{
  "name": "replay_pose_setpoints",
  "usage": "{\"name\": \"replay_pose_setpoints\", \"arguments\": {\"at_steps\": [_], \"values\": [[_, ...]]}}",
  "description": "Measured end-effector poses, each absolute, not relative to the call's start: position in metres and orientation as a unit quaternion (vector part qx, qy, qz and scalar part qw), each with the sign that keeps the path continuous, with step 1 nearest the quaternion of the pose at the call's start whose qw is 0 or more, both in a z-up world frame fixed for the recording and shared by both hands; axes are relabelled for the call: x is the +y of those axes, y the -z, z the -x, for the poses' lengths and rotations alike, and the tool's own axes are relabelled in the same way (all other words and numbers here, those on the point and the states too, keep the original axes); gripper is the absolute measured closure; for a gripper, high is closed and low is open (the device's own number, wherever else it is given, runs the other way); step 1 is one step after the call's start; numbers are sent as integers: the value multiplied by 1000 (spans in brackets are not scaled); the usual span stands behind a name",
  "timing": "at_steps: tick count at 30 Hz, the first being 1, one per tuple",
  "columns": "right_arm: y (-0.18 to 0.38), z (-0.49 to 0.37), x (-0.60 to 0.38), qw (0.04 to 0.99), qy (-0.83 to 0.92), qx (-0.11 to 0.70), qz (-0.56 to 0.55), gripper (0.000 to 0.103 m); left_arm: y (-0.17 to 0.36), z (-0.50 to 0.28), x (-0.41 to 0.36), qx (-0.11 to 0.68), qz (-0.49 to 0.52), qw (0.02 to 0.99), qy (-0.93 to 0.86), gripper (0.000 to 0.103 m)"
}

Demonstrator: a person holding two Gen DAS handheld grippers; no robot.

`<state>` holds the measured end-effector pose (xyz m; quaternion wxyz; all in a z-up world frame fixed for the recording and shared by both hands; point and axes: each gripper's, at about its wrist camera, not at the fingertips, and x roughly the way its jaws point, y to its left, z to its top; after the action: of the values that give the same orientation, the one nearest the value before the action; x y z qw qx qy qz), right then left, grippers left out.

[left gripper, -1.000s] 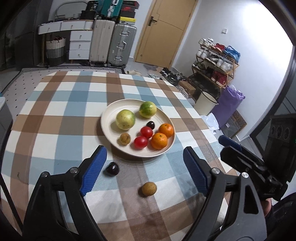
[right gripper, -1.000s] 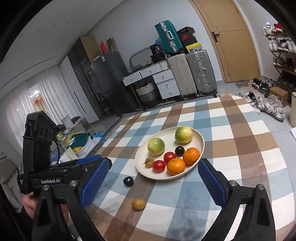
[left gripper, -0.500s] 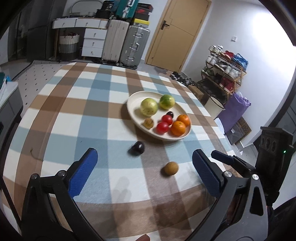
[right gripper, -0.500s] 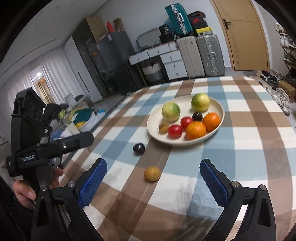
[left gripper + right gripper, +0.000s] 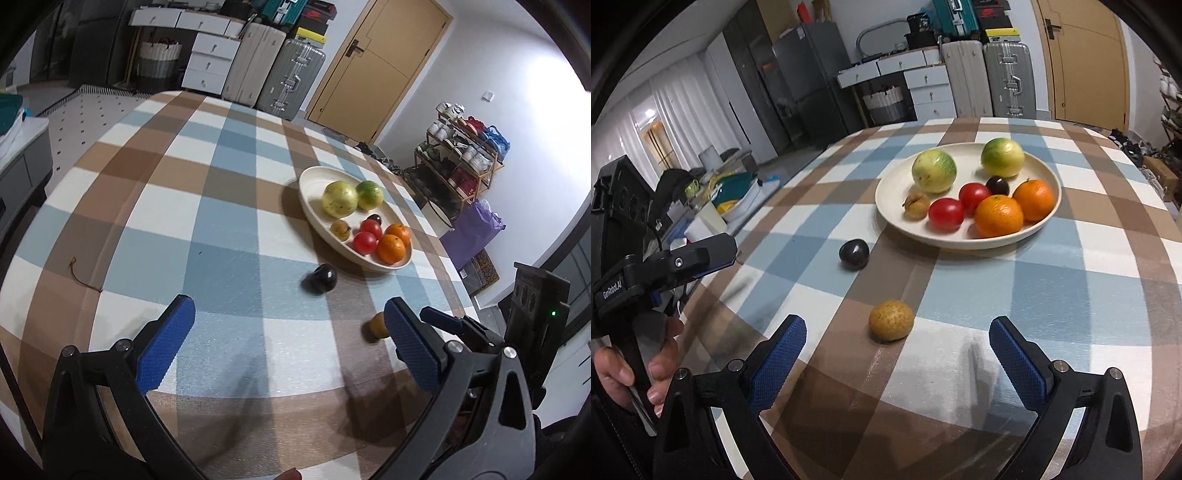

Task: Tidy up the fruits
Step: 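Lower the right tool onto the brown kiwi and close on it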

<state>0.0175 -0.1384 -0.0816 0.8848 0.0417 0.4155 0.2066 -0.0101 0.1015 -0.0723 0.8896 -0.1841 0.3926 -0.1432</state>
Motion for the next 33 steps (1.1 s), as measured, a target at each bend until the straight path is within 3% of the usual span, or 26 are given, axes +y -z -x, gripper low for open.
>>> {"name": "replay_pose_setpoints", "arguments": {"at_steps": [2, 6, 10, 13, 16, 18, 20, 22, 33], "values": [[84, -20, -135, 884, -207, 418, -40, 3, 78, 6, 105, 396, 189, 887, 141, 1], [87, -25, -131, 877, -213, 429, -47, 19, 87, -1, 111, 403, 200, 882, 141, 1], [89, -28, -124, 876, -209, 434, -32, 21, 93, -6, 114, 407, 204, 879, 143, 1], [90, -30, -118, 875, -207, 438, -19, 28, 98, -10, 116, 410, 208, 877, 142, 1], [92, -32, -114, 871, -209, 445, -10, 39, 101, -12, 119, 413, 212, 874, 141, 1], [93, -34, -113, 869, -209, 449, -8, 55, 104, -14, 120, 417, 215, 872, 140, 1], [95, -35, -116, 867, -208, 453, -12, 61, 106, -17, 120, 420, 216, 870, 141, 1], [96, -36, -117, 866, -211, 453, -14, 72, 106, -18, 119, 422, 215, 869, 142, 1], [84, -39, -126, 871, -231, 432, -42, 74, 107, -26, 107, 432, 205, 865, 151, 1]]}}
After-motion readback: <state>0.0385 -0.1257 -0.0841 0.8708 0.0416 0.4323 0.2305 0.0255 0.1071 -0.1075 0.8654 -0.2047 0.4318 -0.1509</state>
